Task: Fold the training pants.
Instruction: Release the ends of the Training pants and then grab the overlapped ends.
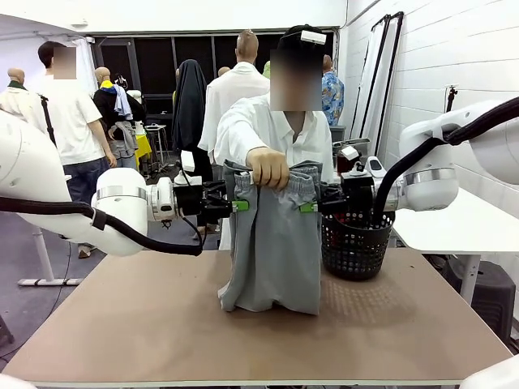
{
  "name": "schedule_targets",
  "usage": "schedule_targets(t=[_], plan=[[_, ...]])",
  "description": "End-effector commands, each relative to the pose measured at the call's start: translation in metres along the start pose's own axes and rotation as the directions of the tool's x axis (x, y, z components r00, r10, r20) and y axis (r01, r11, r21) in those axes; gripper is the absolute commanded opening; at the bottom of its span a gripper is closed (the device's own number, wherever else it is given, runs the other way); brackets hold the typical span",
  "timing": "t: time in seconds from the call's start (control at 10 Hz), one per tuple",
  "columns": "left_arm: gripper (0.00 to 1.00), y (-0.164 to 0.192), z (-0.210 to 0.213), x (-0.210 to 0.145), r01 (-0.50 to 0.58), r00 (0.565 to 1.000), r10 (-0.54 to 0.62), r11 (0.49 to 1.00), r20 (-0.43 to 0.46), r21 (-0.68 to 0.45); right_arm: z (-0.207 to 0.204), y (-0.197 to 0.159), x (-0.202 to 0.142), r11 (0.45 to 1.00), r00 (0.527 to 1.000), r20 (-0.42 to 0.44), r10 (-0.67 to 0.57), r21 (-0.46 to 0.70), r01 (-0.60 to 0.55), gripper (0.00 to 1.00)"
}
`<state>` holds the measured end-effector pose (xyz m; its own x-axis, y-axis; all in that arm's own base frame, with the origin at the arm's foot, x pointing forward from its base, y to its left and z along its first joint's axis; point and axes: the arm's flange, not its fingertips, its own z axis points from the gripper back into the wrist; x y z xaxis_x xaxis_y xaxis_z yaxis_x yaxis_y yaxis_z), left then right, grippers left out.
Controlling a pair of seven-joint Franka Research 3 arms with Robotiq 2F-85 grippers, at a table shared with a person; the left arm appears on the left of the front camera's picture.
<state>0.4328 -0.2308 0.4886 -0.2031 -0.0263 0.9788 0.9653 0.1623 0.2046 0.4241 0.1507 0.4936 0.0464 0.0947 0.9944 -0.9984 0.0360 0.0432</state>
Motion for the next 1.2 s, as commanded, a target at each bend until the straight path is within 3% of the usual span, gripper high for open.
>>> schedule_targets(t=[0.0,0.5,1.1], plan=[[1.0,0.006,-0.006,0.0,-0.008,1.0,0.007,0.999,-0.019,-0.054,-0.002,0.002,-0.002,0.999,0.999,0.006,-0.04,0.036,0.039,1.0],[1.0,0.005,-0.014,-0.004,-0.031,0.999,0.028,0.995,-0.037,-0.095,-0.001,0.006,-0.009,0.982,0.993,-0.088,-0.082,0.16,0.096,1.0],[1.0,0.004,-0.024,-0.007,-0.052,0.999,0.049,0.987,-0.02,-0.151,-0.012,0.003,-0.008,0.987,0.996,0.044,-0.072,0.144,0.064,1.0]])
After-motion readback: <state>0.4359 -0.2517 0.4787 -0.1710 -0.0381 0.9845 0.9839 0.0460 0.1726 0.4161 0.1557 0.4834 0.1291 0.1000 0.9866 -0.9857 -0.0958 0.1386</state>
